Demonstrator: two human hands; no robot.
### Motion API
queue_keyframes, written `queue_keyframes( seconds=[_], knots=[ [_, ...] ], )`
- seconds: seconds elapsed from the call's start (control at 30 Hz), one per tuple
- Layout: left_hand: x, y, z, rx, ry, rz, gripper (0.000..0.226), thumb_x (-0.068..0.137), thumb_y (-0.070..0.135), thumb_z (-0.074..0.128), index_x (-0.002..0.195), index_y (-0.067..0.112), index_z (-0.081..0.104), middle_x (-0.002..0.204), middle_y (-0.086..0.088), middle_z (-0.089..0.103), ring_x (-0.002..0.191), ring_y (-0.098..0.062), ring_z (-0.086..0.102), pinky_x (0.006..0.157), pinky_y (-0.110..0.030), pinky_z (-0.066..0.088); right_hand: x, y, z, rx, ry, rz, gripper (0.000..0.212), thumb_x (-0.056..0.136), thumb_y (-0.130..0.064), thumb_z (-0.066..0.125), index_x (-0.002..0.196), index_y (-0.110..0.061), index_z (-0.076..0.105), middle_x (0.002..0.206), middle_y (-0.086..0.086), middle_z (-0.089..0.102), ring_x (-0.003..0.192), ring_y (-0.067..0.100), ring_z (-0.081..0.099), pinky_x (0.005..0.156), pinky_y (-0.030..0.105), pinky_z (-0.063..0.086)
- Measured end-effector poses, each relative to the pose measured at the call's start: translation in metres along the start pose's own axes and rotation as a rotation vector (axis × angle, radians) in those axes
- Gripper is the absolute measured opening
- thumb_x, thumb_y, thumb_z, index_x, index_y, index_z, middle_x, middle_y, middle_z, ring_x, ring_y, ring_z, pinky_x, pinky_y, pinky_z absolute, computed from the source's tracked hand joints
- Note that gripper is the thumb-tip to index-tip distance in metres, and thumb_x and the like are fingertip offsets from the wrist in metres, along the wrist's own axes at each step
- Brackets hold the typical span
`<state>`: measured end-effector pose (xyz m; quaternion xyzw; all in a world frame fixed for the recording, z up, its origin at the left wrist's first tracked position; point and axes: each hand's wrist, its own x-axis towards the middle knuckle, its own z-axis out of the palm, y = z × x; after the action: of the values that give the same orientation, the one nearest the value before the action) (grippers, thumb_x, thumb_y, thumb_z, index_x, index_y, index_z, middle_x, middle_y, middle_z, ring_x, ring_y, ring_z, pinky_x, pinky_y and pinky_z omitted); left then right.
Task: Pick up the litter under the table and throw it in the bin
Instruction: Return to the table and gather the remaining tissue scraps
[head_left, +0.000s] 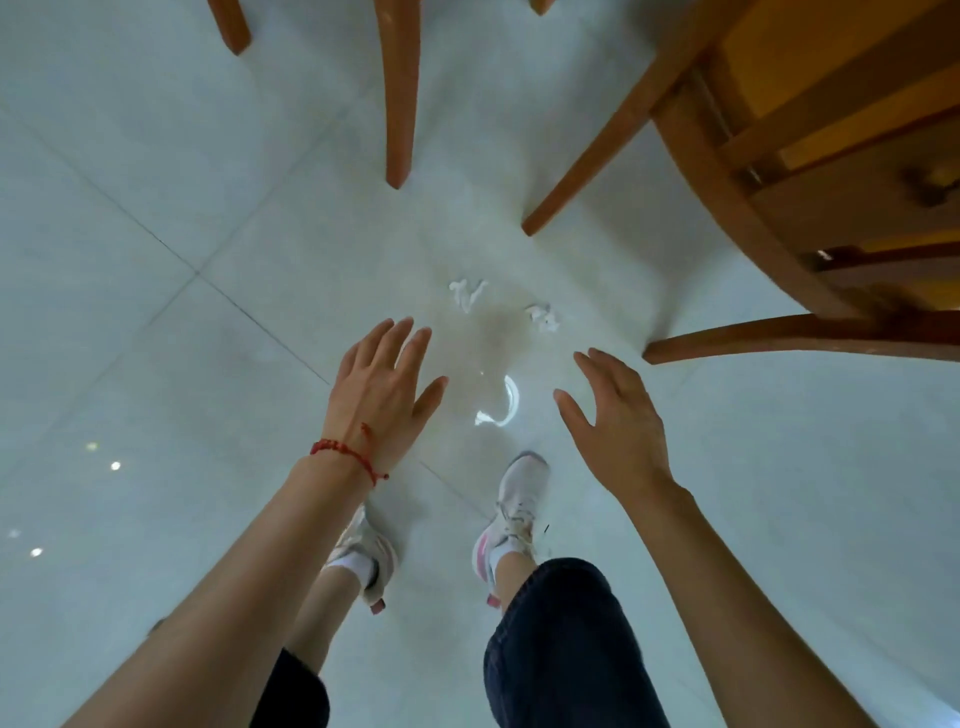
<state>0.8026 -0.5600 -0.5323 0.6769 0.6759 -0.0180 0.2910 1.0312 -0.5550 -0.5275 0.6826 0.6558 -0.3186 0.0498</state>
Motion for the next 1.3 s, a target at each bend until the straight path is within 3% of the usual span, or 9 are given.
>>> queue_keyframes(
  seconds=[0.13, 0.27, 0.47, 0.7, 0.83, 0.97, 1.07, 1.2, 1.3],
  knots=[
    [0.031, -0.022, 0.044, -0.008, -0.018, 0.005, 0.063, 0.085, 0.046, 0.029, 0.128, 0.004, 0.046, 0.132, -0.021, 0.051, 0.125, -0.040, 0.044, 0.100, -0.050, 0.037, 0.037, 0.024, 0.041, 0.003, 0.022, -0.014, 0.050, 0.092, -0.036, 0.048, 0.136, -0.016, 0.040, 0.147, 0.007, 0.037, 0.137, 0.020, 0.031, 0.107, 0.038, 0.033],
    [0.059, -0.040, 0.090, -0.027, -0.015, -0.014, 0.054, 0.091, 0.038, 0.045, 0.134, 0.006, 0.039, 0.140, -0.019, 0.043, 0.132, -0.037, 0.035, 0.106, -0.047, 0.031, 0.075, 0.055, 0.083, 0.018, 0.023, 0.004, 0.050, 0.091, -0.036, 0.050, 0.136, -0.018, 0.040, 0.147, 0.005, 0.037, 0.137, 0.018, 0.031, 0.107, 0.038, 0.034],
    [0.107, -0.068, 0.161, -0.052, 0.030, -0.011, 0.066, 0.084, 0.050, 0.025, 0.132, 0.007, 0.042, 0.137, -0.017, 0.046, 0.129, -0.036, 0.039, 0.103, -0.045, 0.035, 0.128, 0.095, 0.142, 0.021, 0.105, -0.017, 0.048, 0.091, -0.031, 0.053, 0.135, -0.016, 0.042, 0.144, 0.006, 0.042, 0.135, 0.021, 0.035, 0.104, 0.040, 0.037],
    [0.172, -0.081, 0.229, -0.210, 0.111, -0.005, 0.068, 0.081, 0.052, 0.032, 0.131, 0.008, 0.043, 0.135, -0.015, 0.048, 0.125, -0.033, 0.041, 0.101, -0.039, 0.036, 0.181, 0.134, 0.196, 0.062, 0.268, -0.028, 0.045, 0.088, -0.028, 0.059, 0.129, -0.015, 0.049, 0.138, 0.007, 0.048, 0.128, 0.023, 0.044, 0.095, 0.038, 0.043],
    [0.209, -0.081, 0.255, -0.410, 0.211, -0.104, 0.058, 0.080, 0.040, 0.057, 0.128, 0.009, 0.048, 0.132, -0.013, 0.051, 0.123, -0.029, 0.043, 0.097, -0.025, 0.028, 0.201, 0.153, 0.220, 0.123, 0.368, 0.003, 0.044, 0.087, -0.029, 0.061, 0.128, -0.016, 0.051, 0.137, 0.006, 0.050, 0.128, 0.022, 0.043, 0.095, 0.036, 0.041],
    [0.238, -0.080, 0.277, -0.473, 0.288, -0.120, 0.054, 0.074, 0.025, 0.073, 0.121, 0.007, 0.054, 0.125, -0.016, 0.054, 0.116, -0.032, 0.047, 0.094, -0.025, 0.031, 0.213, 0.167, 0.239, 0.144, 0.435, 0.013, 0.047, 0.087, -0.038, 0.055, 0.128, -0.015, 0.051, 0.135, 0.007, 0.051, 0.125, 0.018, 0.043, 0.097, 0.033, 0.039],
    [0.253, -0.074, 0.287, -0.491, 0.320, -0.144, 0.053, 0.069, 0.019, 0.076, 0.117, 0.006, 0.058, 0.118, -0.017, 0.056, 0.112, -0.032, 0.045, 0.086, -0.017, 0.028, 0.216, 0.174, 0.245, 0.120, 0.477, -0.028, 0.055, 0.083, -0.047, 0.043, 0.126, -0.014, 0.054, 0.131, 0.008, 0.055, 0.120, 0.011, 0.040, 0.092, 0.028, 0.036],
    [0.265, -0.066, 0.289, -0.536, 0.368, -0.166, 0.049, 0.066, 0.011, 0.076, 0.112, 0.003, 0.061, 0.109, -0.018, 0.056, 0.100, -0.032, 0.053, 0.082, -0.021, 0.036, 0.218, 0.177, 0.242, 0.146, 0.461, -0.005, 0.048, 0.086, -0.037, 0.053, 0.129, -0.016, 0.051, 0.135, 0.006, 0.052, 0.125, 0.018, 0.044, 0.095, 0.028, 0.035],
    [0.265, -0.066, 0.290, -0.562, 0.424, -0.209, 0.036, 0.066, 0.005, 0.073, 0.101, 0.003, 0.066, 0.100, -0.018, 0.060, 0.085, -0.027, 0.057, 0.066, -0.005, 0.031, 0.224, 0.173, 0.239, 0.161, 0.473, -0.020, 0.050, 0.084, -0.038, 0.050, 0.128, -0.015, 0.052, 0.134, 0.006, 0.052, 0.125, 0.021, 0.046, 0.094, 0.028, 0.035]
  ],
)
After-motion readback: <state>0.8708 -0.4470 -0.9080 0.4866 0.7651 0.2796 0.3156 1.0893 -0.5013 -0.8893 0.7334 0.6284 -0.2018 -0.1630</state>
